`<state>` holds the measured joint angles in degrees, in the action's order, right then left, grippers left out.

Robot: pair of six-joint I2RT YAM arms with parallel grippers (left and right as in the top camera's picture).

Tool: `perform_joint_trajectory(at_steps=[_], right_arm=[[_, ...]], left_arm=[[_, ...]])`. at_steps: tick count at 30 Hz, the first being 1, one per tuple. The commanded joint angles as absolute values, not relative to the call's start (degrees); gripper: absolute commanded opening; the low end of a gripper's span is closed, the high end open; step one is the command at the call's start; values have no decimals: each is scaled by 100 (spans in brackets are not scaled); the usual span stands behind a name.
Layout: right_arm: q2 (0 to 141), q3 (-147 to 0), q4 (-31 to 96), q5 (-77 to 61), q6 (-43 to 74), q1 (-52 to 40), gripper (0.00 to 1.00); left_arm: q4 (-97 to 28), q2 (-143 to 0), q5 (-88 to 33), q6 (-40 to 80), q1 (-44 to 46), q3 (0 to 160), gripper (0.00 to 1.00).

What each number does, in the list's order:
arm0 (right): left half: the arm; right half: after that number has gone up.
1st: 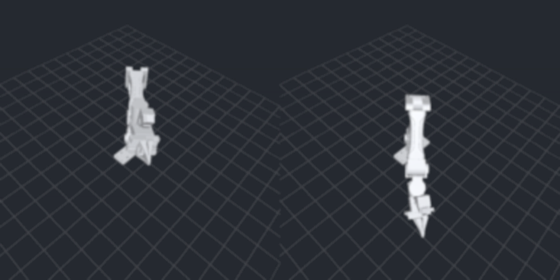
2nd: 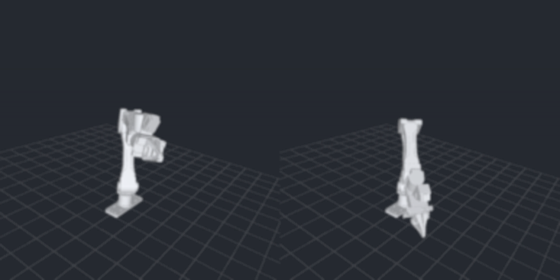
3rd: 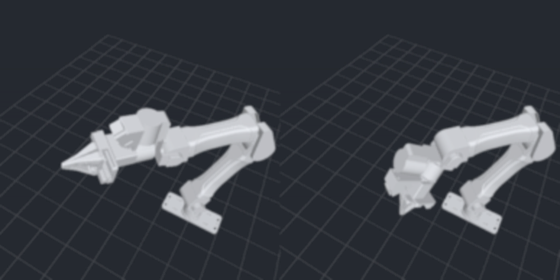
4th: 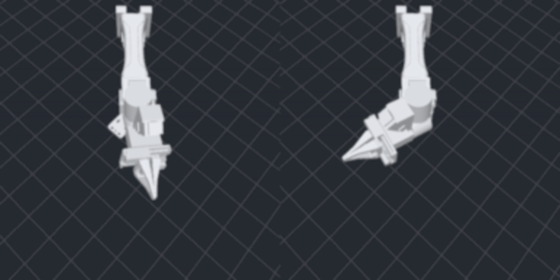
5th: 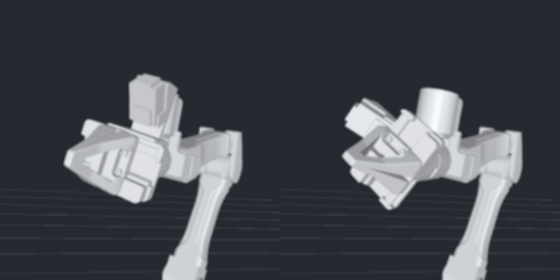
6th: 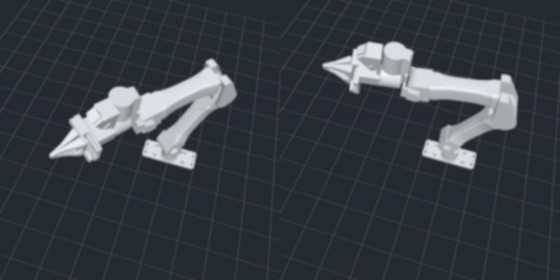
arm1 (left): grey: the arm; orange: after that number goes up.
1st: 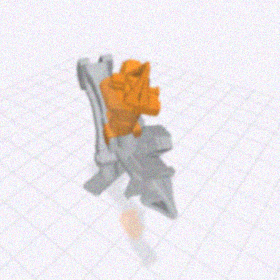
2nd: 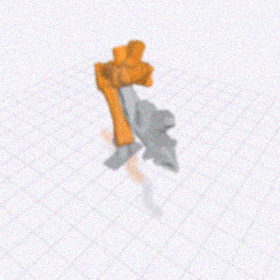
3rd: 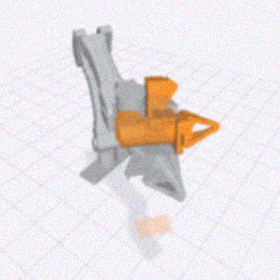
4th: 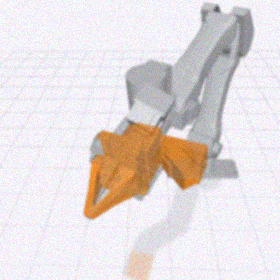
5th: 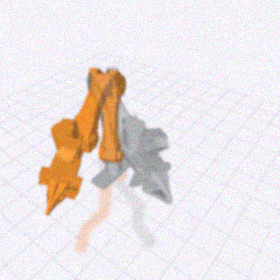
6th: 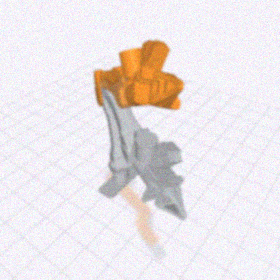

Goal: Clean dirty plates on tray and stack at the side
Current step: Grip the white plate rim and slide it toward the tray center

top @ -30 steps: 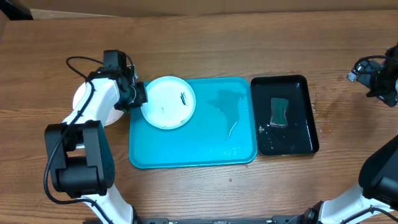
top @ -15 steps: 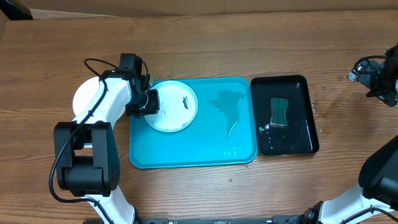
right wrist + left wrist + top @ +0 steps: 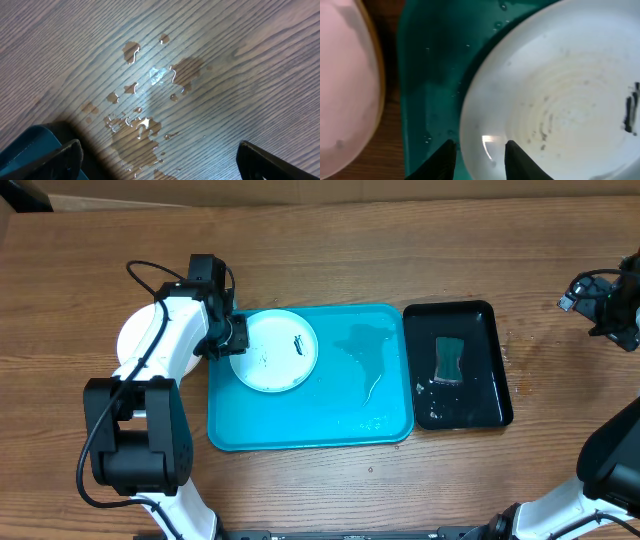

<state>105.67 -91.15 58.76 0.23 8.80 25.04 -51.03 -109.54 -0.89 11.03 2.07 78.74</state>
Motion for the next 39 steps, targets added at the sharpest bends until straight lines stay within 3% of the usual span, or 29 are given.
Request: perform_joint_trajectory(at_steps=[1,5,12,19,23,29,36,39], right_arm=[[10545,-9135,5863,36,902,2504,100],[10545,-9135,5863,36,902,2504,100],[10545,-9135,5863,36,902,2504,100],[10545,-9135,5863,36,902,2506,100],[10545,-9135,5863,36,902,2506,100],[10545,-9135,5863,36,902,2506,100],[10545,-9135,5863,36,902,2504,100],[10545,-9135,5863,36,902,2506,100]], left_arm=[[-4974,-10940,320,1275,220,7738,34],[-4766,-10940,314,1544,224,7474,29],[-4821,-10940,180,1588,231,7334,10],[-5094,-10940,-364,1586,231,7312,10],[-5111,-10940,-357,1527,231,7312,24],[-5076,-10940,-296,1525,228,7299,25],[-4886,-10940,-259,1551,228,6969,23],[-4882,-10940,-263,1568,228,6860,11]])
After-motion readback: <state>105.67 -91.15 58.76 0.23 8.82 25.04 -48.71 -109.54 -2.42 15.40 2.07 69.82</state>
